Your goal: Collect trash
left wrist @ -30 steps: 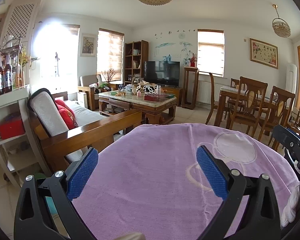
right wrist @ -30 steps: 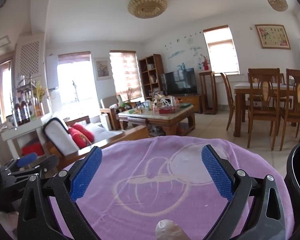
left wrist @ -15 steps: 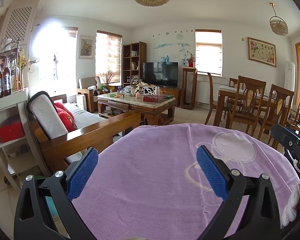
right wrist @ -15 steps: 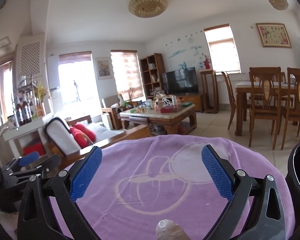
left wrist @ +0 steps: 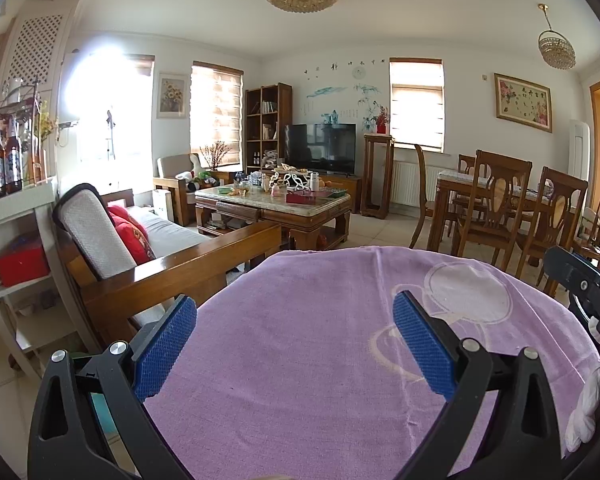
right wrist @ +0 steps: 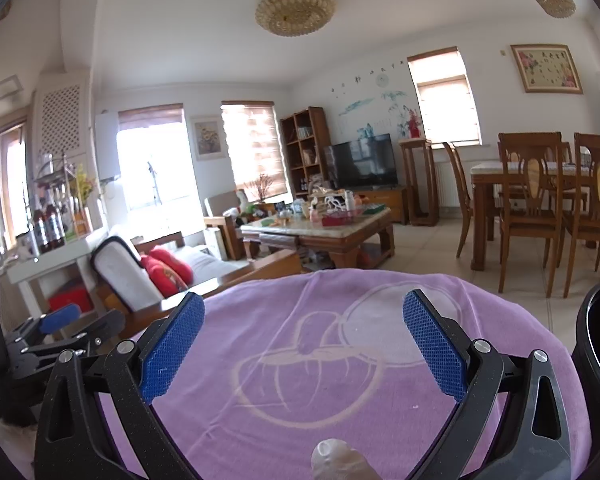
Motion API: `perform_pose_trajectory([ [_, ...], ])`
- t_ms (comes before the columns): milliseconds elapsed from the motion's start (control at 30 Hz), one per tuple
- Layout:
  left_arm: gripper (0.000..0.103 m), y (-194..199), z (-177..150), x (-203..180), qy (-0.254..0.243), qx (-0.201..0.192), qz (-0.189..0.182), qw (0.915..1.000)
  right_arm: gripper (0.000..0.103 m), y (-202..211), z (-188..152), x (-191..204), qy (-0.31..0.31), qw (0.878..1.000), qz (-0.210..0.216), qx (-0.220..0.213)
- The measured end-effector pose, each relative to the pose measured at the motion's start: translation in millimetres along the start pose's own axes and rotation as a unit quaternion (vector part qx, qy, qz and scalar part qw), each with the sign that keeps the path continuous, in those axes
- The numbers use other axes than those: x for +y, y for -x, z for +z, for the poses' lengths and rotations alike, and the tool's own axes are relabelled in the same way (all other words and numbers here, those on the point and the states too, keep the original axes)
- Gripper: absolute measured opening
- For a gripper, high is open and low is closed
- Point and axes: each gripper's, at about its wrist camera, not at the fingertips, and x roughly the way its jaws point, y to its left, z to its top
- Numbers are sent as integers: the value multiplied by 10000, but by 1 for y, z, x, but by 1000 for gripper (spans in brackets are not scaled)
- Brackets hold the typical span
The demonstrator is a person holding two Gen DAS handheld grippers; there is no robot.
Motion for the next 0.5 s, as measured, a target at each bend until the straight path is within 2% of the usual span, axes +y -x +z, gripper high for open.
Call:
perform_pose_trajectory([
  [500,98,1,-3,-3,-81,-4,15,10000,98,4,-4,3,-6,10000,49,-22],
])
